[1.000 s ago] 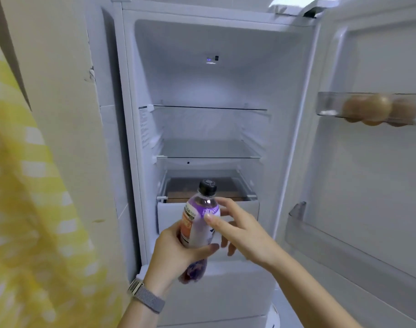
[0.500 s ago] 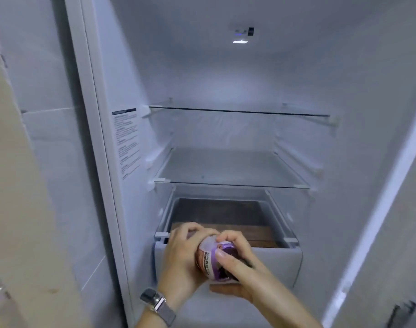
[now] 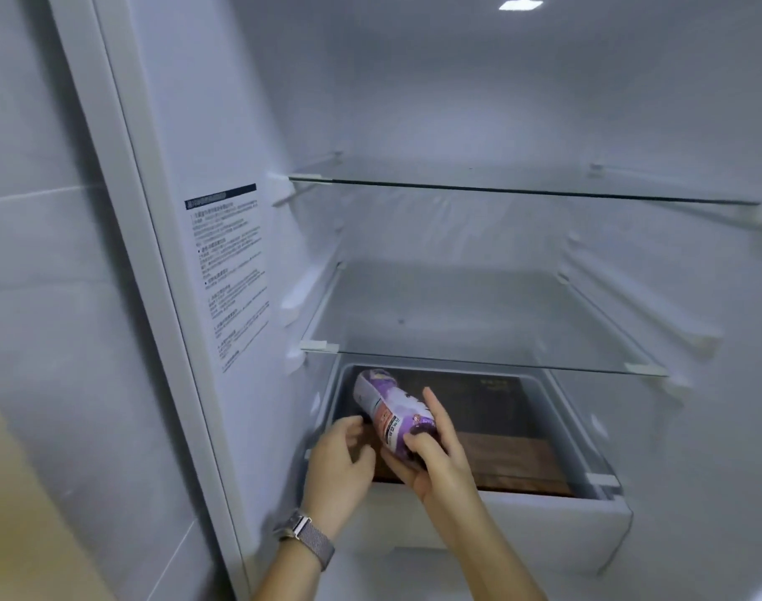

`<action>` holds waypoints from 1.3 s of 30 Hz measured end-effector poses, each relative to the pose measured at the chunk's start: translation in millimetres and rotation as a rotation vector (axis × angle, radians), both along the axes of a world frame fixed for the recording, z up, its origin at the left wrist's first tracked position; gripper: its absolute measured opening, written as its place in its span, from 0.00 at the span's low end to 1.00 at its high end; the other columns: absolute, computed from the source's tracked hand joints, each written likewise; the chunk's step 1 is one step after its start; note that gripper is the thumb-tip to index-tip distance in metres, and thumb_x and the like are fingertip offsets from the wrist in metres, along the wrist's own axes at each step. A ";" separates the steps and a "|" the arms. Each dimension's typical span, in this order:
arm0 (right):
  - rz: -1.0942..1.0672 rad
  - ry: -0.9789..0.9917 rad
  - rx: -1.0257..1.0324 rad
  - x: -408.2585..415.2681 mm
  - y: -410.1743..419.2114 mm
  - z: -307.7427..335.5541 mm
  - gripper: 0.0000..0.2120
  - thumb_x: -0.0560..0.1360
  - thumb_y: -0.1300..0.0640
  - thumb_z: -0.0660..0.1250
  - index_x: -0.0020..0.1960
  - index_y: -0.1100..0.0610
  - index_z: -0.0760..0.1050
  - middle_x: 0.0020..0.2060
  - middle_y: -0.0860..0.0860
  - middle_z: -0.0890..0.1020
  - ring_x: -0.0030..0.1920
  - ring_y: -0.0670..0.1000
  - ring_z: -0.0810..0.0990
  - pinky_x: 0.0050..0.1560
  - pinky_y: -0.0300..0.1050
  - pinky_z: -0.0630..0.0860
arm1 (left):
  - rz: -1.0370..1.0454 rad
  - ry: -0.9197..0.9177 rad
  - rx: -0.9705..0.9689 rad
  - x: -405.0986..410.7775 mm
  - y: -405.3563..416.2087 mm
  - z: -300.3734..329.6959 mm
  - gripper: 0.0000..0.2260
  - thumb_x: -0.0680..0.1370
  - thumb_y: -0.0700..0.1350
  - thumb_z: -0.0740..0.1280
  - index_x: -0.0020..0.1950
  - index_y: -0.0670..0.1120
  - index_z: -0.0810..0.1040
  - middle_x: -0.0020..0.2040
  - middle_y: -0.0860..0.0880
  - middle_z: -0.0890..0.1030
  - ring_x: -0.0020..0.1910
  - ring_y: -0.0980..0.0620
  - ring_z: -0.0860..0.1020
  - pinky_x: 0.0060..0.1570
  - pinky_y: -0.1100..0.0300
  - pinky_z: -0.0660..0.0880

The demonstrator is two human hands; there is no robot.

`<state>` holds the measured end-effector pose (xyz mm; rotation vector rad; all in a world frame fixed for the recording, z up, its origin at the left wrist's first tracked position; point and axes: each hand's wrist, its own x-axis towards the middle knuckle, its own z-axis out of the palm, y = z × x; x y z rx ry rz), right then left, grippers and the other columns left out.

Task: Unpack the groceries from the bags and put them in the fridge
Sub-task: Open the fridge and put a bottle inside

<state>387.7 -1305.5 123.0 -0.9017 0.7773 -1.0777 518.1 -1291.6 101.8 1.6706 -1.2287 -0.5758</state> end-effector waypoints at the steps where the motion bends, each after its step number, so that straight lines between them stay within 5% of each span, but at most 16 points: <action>1: -0.002 0.049 -0.028 7.5 -10.6 -3.8 0.29 0.77 0.70 0.61 0.71 0.45 0.67 0.64 0.52 0.73 0.60 0.56 0.79 0.57 0.51 0.79 | -0.011 0.019 0.002 1.3 -0.2 -0.8 0.17 0.74 0.34 0.65 0.62 0.44 0.76 0.56 0.49 0.81 0.53 0.56 0.78 0.58 0.62 0.74; 6: -0.024 0.589 -0.331 49.3 -55.5 -15.6 0.38 0.75 0.62 0.65 0.79 0.52 0.48 0.76 0.53 0.58 0.74 0.52 0.62 0.74 0.53 0.61 | -0.056 -0.096 0.024 1.8 2.8 -5.2 0.15 0.75 0.36 0.61 0.59 0.49 0.77 0.53 0.54 0.81 0.53 0.56 0.78 0.54 0.65 0.73; 9: 0.007 0.696 -0.442 72.7 -74.9 -8.8 0.36 0.72 0.63 0.64 0.76 0.62 0.52 0.71 0.57 0.60 0.71 0.56 0.62 0.74 0.53 0.61 | -0.053 -0.150 0.068 5.3 -5.1 -5.1 0.12 0.75 0.37 0.61 0.56 0.46 0.76 0.52 0.49 0.79 0.51 0.52 0.78 0.47 0.65 0.72; 12: 0.066 0.783 -0.487 90.4 -95.4 -8.2 0.35 0.73 0.65 0.64 0.75 0.65 0.50 0.71 0.61 0.57 0.73 0.59 0.58 0.74 0.53 0.58 | 0.037 -0.155 0.062 9.7 -17.5 -2.9 0.12 0.75 0.36 0.61 0.57 0.42 0.75 0.53 0.46 0.78 0.53 0.47 0.77 0.51 0.59 0.73; 17: 0.077 0.832 -0.465 101.9 -115.6 -21.0 0.37 0.73 0.60 0.70 0.74 0.65 0.52 0.70 0.61 0.60 0.72 0.58 0.62 0.73 0.53 0.62 | 0.007 -0.214 0.122 12.9 -19.4 -7.0 0.11 0.76 0.38 0.60 0.57 0.42 0.76 0.55 0.46 0.77 0.55 0.47 0.76 0.56 0.51 0.74; 24: 0.198 0.953 -0.542 109.4 -130.1 -13.6 0.37 0.70 0.49 0.74 0.73 0.59 0.62 0.70 0.58 0.66 0.70 0.57 0.66 0.71 0.51 0.65 | -0.001 -0.372 0.126 15.1 -3.6 -9.5 0.19 0.78 0.41 0.59 0.68 0.44 0.72 0.66 0.48 0.73 0.66 0.51 0.71 0.67 0.61 0.65; 29: 0.259 0.946 -0.610 89.4 -120.1 5.0 0.28 0.71 0.52 0.74 0.68 0.57 0.69 0.63 0.50 0.74 0.64 0.50 0.72 0.63 0.39 0.67 | -0.003 -0.485 0.083 13.4 9.0 -5.6 0.20 0.78 0.40 0.58 0.69 0.46 0.71 0.68 0.51 0.72 0.66 0.53 0.69 0.66 0.66 0.61; 33: 0.098 0.966 -0.599 55.0 -100.0 7.7 0.27 0.75 0.54 0.69 0.71 0.56 0.67 0.68 0.53 0.72 0.69 0.53 0.69 0.60 0.35 0.63 | 0.004 -0.522 0.081 9.9 20.1 -7.2 0.19 0.77 0.42 0.59 0.68 0.47 0.72 0.66 0.51 0.73 0.65 0.51 0.70 0.65 0.63 0.64; 36: -0.099 1.080 -0.625 21.9 -81.2 -2.3 0.29 0.77 0.56 0.66 0.75 0.56 0.60 0.68 0.54 0.72 0.68 0.53 0.70 0.66 0.44 0.68 | 0.032 -0.631 0.121 9.9 28.0 -10.5 0.19 0.76 0.44 0.59 0.67 0.47 0.73 0.65 0.50 0.75 0.63 0.49 0.71 0.65 0.58 0.68; 39: -0.184 1.357 -0.749 -9.9 -60.7 -6.6 0.26 0.77 0.55 0.65 0.73 0.54 0.64 0.63 0.53 0.77 0.62 0.55 0.73 0.60 0.51 0.74 | -0.004 -0.744 0.124 3.5 36.8 -7.9 0.18 0.77 0.47 0.59 0.66 0.48 0.72 0.65 0.50 0.73 0.63 0.48 0.71 0.65 0.56 0.67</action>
